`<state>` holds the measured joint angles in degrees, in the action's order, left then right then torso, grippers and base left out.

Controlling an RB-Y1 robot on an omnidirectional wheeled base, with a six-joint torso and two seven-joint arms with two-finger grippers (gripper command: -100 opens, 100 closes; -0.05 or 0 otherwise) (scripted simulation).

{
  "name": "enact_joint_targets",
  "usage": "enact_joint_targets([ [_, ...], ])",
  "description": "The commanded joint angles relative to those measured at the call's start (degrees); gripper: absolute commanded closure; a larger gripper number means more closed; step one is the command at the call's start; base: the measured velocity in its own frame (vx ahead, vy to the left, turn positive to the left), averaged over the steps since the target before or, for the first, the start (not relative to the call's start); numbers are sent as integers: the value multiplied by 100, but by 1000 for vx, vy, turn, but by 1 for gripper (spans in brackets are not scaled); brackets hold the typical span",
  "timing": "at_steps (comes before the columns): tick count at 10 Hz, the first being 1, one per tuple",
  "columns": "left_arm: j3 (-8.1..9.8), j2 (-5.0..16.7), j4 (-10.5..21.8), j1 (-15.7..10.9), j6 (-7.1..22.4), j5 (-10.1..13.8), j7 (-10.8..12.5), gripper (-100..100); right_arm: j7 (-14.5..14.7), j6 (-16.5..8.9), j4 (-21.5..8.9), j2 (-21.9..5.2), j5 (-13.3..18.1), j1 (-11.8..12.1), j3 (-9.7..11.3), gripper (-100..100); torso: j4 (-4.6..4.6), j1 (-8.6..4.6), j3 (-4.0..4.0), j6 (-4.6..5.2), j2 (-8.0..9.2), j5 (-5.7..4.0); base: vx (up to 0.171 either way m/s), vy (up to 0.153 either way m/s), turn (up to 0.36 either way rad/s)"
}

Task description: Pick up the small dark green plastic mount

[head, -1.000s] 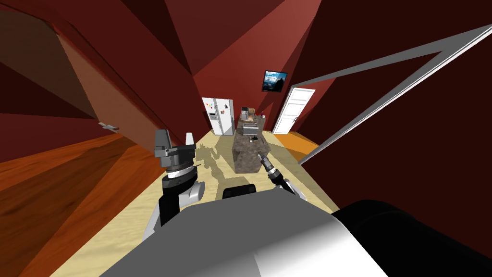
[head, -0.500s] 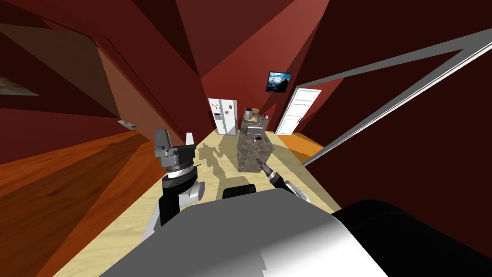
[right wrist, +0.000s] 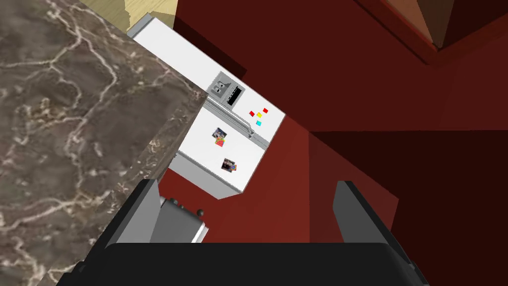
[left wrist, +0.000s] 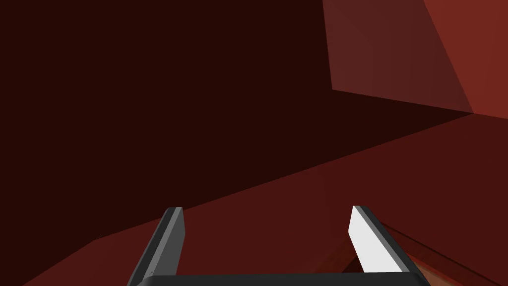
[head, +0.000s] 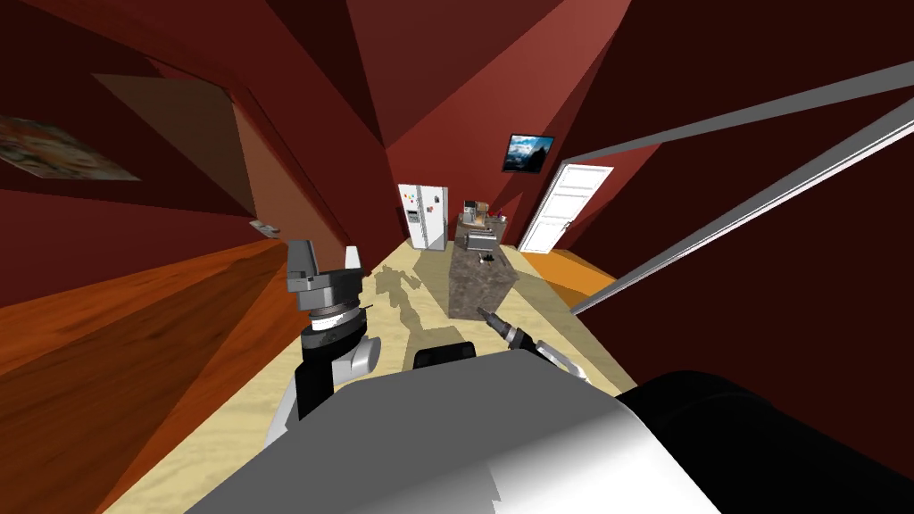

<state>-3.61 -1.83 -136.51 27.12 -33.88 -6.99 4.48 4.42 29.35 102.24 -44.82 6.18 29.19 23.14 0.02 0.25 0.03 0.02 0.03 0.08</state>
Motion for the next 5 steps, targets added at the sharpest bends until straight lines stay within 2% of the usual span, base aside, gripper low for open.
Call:
enact_joint_targets([
  [1, 0, 0, 0, 0, 0, 0, 0, 0, 74, 50, -286, -286, 171, -65, 219, -100, 0, 0, 0, 0, 0, 0, -1, 86, 158],
  [2, 0, 0, 0, -1, 0, 0, 0, 0, 74, 50, -386, -353, 171, -65, 219, -100, 0, 0, 0, -3, -1, -1, 2, 66, 77],
  [3, 0, 0, 0, 0, 0, 0, 0, 0, 132, 115, -593, -541, 319, -97, 387, -100, 0, -7, -1, 0, -1, -1, 5, 83, 159],
  [4, 0, 0, 0, 0, 0, 0, 0, 0, 132, 115, -678, -669, 319, -97, 387, -100, 0, -3, -1, -3, -3, -1, 3, 75, 91],
  [5, 0, 0, 0, 0, 0, 0, 0, 0, 194, 186, -857, -862, 470, -130, 548, -100, 0, -5, -1, -1, -2, -2, 29, 87, 188],
])
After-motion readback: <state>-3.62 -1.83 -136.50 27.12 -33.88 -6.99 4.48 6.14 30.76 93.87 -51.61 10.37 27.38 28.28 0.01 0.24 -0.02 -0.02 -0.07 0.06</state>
